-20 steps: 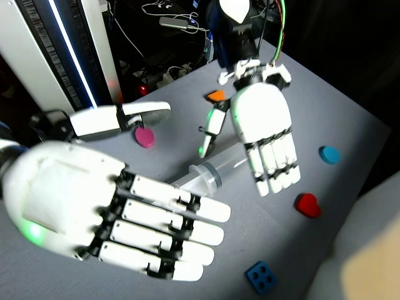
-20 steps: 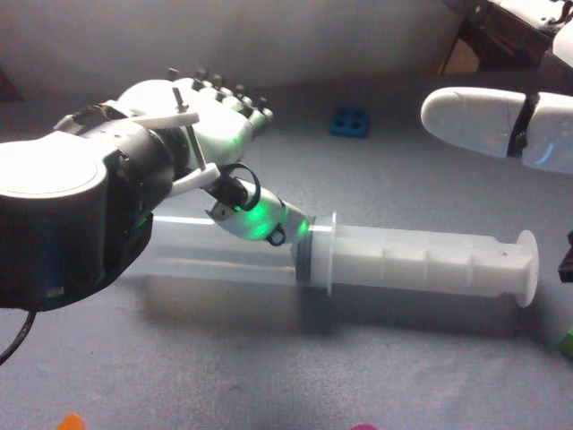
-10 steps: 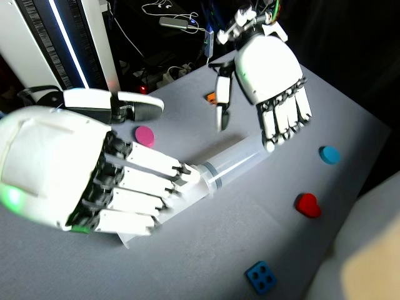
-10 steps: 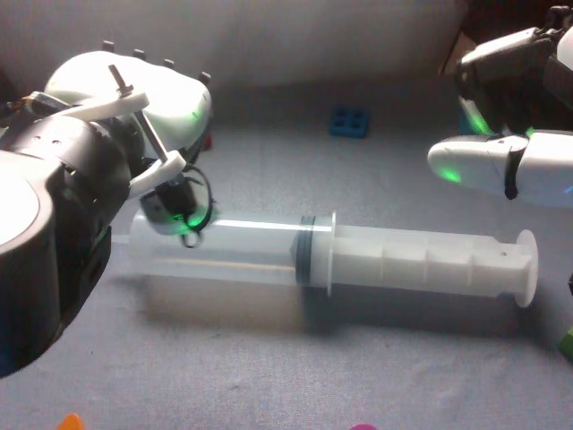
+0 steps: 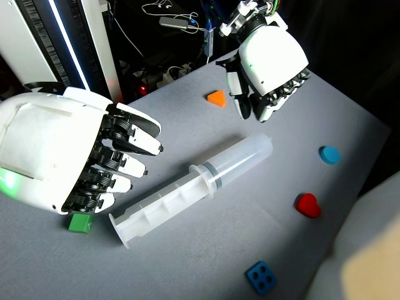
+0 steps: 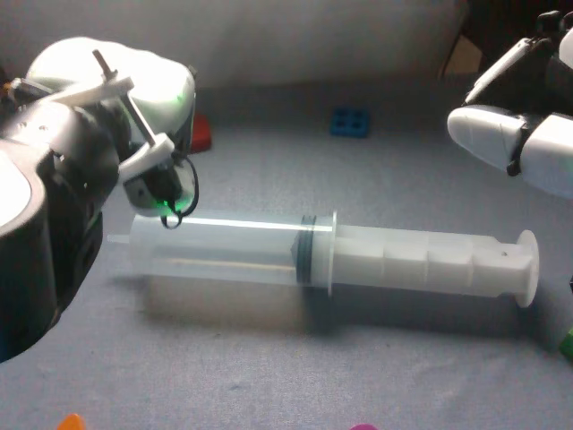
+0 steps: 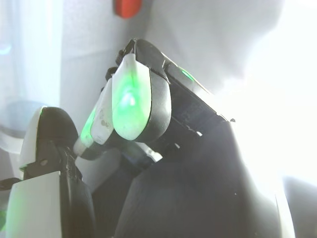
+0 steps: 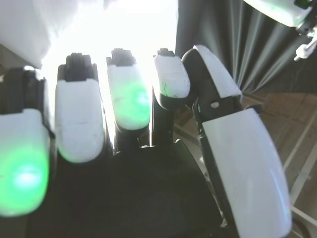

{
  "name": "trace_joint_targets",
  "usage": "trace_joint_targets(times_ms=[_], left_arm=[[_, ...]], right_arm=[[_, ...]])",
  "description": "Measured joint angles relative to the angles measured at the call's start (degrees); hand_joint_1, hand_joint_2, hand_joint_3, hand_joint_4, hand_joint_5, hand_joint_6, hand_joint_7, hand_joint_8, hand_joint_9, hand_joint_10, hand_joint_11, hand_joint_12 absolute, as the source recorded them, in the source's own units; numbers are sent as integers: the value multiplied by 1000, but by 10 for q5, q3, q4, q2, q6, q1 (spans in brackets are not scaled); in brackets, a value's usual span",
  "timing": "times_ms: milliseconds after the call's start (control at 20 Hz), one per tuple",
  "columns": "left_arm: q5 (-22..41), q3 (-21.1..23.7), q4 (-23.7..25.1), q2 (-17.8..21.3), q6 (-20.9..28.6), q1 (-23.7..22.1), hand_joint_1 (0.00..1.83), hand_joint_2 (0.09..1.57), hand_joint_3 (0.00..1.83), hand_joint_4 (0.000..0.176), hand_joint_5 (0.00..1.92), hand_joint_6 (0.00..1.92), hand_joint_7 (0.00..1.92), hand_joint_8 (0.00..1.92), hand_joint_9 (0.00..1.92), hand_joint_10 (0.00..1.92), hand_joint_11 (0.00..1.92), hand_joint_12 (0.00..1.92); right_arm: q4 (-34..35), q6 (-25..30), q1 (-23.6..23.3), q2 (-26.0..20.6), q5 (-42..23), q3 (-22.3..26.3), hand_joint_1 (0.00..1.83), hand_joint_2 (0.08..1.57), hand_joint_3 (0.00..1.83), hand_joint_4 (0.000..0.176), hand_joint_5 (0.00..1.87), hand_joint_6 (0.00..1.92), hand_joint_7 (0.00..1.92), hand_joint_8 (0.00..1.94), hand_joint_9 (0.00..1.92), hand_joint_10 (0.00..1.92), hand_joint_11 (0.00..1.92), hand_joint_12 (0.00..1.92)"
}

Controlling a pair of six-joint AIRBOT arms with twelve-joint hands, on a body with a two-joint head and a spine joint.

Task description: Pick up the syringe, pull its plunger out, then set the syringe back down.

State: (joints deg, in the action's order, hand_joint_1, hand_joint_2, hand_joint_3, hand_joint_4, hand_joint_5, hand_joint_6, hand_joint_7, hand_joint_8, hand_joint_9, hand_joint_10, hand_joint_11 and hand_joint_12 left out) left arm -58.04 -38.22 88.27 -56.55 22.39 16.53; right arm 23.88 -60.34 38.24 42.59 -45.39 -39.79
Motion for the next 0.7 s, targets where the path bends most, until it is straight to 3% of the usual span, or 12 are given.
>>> trace_joint_targets(times_ms=[700], left_arm=[[-2,-3,-16,0,0,-39,865,1257,2,176,1254,1921,1391,1921,1505,1921,1582,1921]], right_arm=[[-21,0,-3,-1,-5,3,576,1434,0,176,1281,1921,1488,1941,1651,1921,1787,1921]])
